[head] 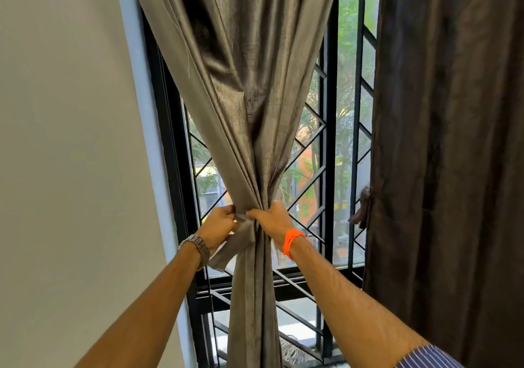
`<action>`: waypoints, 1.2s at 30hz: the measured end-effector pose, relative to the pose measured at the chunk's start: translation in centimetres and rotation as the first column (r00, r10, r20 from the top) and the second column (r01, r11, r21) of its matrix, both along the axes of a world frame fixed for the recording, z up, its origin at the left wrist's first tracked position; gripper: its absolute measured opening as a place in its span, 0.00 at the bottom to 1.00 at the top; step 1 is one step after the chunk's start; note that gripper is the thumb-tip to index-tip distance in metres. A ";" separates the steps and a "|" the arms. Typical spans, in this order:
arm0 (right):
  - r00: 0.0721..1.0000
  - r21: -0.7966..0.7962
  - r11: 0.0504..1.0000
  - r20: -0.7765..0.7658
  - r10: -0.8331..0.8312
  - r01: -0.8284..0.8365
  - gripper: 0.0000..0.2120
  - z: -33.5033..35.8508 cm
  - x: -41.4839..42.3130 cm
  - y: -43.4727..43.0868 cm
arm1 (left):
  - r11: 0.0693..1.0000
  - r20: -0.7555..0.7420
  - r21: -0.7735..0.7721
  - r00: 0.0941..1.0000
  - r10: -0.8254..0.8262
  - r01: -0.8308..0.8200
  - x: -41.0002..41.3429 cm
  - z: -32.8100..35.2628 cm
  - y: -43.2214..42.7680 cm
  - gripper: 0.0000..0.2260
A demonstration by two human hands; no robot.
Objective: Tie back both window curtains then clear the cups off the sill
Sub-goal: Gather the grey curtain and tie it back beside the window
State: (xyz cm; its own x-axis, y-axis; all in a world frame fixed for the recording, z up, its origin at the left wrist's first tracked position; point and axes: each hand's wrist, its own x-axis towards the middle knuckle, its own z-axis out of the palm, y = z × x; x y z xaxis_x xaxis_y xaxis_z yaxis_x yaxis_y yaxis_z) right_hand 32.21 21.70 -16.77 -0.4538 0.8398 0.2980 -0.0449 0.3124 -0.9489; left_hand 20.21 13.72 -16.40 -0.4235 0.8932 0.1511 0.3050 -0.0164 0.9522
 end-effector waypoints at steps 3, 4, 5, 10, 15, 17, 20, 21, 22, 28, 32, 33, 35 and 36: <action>0.990 -0.083 0.994 -0.127 0.067 -0.078 0.13 -0.3 0.1 0.0 | 0.994 0.125 0.006 0.987 -0.105 0.105 0.8 0.0 0.5 0.20; 0.985 -0.091 0.991 -0.152 0.081 -0.096 0.17 -0.3 0.1 -0.1 | 0.993 0.141 0.032 0.983 -0.120 0.117 1.1 -0.2 0.9 0.21; 0.975 -0.114 0.986 -0.197 0.098 -0.122 0.24 -0.3 0.0 -0.2 | 0.993 0.166 0.061 0.980 -0.109 0.100 1.4 -0.3 1.4 0.21; 0.743 -0.299 0.801 -0.621 0.250 -0.519 0.25 -1.1 1.8 -0.4 | 0.991 0.194 0.127 0.981 0.024 -0.049 1.9 -0.8 2.8 0.14; 0.883 -0.427 0.904 -0.411 -0.226 0.032 0.09 -1.6 1.2 0.7 | 0.992 0.260 0.099 0.964 0.052 -0.081 3.1 -0.7 4.0 0.12; 0.908 -0.287 0.894 -0.139 -0.395 0.345 0.09 -1.4 1.1 0.9 | 0.991 0.274 0.089 0.959 0.074 -0.102 3.7 -0.5 4.3 0.14; 0.927 -0.149 0.917 -0.009 -0.374 0.369 0.10 -1.0 1.6 0.7 | 0.993 0.328 0.073 0.942 0.068 -0.097 3.7 -0.6 4.6 0.13; 0.935 -0.160 0.923 0.008 -0.354 0.351 0.10 -0.8 2.0 0.7 | 0.993 0.348 0.068 0.935 0.070 -0.099 3.5 -0.8 4.6 0.13; 0.944 -0.174 0.929 0.022 -0.329 0.327 0.09 -0.8 2.3 0.7 | 0.994 0.372 0.064 0.926 0.063 -0.094 3.4 -0.9 4.5 0.13; 0.975 -0.112 0.969 0.024 -0.220 0.221 0.07 -1.7 2.9 0.4 | 0.998 0.464 0.053 0.886 0.009 -0.038 2.9 -1.0 4.2 0.11; 0.943 -0.063 0.941 0.032 -0.330 0.331 0.07 -2.6 3.3 0.7 | 0.998 0.454 0.064 0.891 -0.020 -0.010 3.3 -1.5 4.6 0.14; 0.914 -0.059 0.912 0.026 -0.404 0.405 0.08 -2.8 3.3 0.7 | 0.996 0.442 0.084 0.897 -0.005 -0.036 3.8 -1.8 4.6 0.14; 0.856 -0.074 0.854 0.007 -0.516 0.515 0.09 -2.9 3.5 0.7 | 0.977 0.348 0.128 0.930 0.118 -0.172 5.5 -2.2 4.2 0.10; 0.832 -0.082 0.830 -0.010 -0.554 0.552 0.09 -2.7 3.6 0.6 | 0.952 0.297 0.158 0.932 0.208 -0.263 6.3 -2.5 4.0 0.09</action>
State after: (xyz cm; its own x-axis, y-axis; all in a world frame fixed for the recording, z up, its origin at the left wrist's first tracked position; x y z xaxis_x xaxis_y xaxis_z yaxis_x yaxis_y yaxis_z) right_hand 35.85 22.29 -19.42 0.1020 0.9672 0.2325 0.0838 0.2246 -0.9709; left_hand 26.46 17.67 -18.88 -0.6672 0.7281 0.1573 0.0505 -0.1665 0.9848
